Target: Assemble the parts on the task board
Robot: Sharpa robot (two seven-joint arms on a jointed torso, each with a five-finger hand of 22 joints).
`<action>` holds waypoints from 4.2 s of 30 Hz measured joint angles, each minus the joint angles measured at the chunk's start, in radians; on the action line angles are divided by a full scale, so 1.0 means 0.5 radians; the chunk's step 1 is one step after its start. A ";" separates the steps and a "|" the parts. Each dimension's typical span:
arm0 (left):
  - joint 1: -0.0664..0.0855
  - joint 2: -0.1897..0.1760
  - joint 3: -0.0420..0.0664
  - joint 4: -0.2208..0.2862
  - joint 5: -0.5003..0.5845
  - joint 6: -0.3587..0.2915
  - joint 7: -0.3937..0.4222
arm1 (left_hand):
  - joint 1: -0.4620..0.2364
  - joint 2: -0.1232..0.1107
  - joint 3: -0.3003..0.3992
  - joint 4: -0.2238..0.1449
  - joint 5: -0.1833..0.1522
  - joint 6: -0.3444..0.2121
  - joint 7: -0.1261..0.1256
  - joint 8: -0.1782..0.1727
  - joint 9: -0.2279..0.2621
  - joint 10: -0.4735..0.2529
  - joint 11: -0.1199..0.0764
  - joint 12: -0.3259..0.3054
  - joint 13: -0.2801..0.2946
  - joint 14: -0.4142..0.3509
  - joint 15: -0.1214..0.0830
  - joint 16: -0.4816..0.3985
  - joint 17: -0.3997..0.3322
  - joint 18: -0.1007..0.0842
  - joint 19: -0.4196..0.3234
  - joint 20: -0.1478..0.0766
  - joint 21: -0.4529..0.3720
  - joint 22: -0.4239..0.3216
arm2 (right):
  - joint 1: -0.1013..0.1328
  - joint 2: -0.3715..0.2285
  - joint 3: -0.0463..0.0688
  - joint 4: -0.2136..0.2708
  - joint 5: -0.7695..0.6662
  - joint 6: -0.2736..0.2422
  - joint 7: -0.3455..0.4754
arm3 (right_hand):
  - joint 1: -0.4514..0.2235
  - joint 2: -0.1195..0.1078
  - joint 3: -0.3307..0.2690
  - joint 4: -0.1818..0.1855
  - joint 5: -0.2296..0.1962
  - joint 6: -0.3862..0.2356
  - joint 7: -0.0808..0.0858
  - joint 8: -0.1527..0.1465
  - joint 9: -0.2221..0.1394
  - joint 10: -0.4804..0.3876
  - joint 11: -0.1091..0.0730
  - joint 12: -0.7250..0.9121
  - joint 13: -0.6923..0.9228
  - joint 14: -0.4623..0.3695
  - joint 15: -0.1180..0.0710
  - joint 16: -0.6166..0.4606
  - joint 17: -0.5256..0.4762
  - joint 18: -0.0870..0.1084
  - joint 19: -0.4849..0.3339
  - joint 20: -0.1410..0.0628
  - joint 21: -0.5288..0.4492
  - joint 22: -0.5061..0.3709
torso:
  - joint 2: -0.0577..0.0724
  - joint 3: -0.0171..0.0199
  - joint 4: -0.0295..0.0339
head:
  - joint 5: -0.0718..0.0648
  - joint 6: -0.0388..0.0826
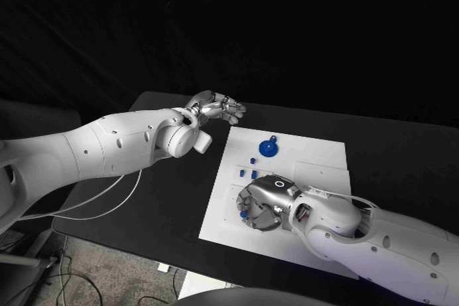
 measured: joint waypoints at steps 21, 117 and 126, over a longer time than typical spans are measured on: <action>0.000 0.002 0.000 -0.006 0.000 0.014 -0.010 | -0.001 -0.001 0.000 0.000 0.000 0.000 0.000 0.000 0.000 0.000 0.000 0.000 0.000 0.000 0.000 -0.008 0.005 0.000 0.000 0.000 -0.001 0.002 | 0.000 -0.073 0.001 0.037 0.092 -0.142 0.046 | 0.087 -0.087 -0.052 -0.021 -0.085 -0.112 0.055 -0.059 -0.031 -0.110 0.053 -0.062 -0.054 -0.037 0.056 0.000 0.008 -0.017 -0.032 0.004 -0.006 0.000 | 0.000 0.0019 0.001 | -0.027 0.016; -0.050 0.026 -0.025 -0.033 0.019 0.022 0.054 | -0.011 -0.011 -0.010 0.010 0.000 0.000 0.000 0.000 0.000 0.000 0.000 0.000 0.003 0.000 0.000 -0.023 0.024 0.000 0.000 0.000 -0.016 0.012 | 0.329 -0.913 -0.066 0.264 1.353 0.852 -0.739 | -0.657 0.386 -0.608 0.082 0.025 -0.043 -0.052 -0.061 0.034 -0.173 -0.133 1.830 1.435 0.002 -0.104 0.360 0.491 -0.031 0.040 -0.103 0.413 0.000 | -0.072 0.0100 -0.045 | -0.490 -0.023; -0.050 0.026 -0.025 -0.032 0.019 0.023 0.053 | -0.011 -0.011 -0.010 0.010 0.000 -0.007 0.007 0.000 0.000 0.000 0.000 0.000 0.003 0.000 0.000 -0.023 0.026 0.000 0.000 0.000 -0.016 0.011 | 0.312 -0.836 -0.069 0.250 1.347 0.806 -0.771 | -0.657 0.387 -0.615 0.047 0.009 -0.043 -0.052 -0.070 0.032 -0.173 -0.133 1.830 1.435 0.002 -0.104 0.352 0.497 -0.032 0.037 -0.100 0.413 0.000 | -0.072 0.0088 -0.046 | -0.480 -0.025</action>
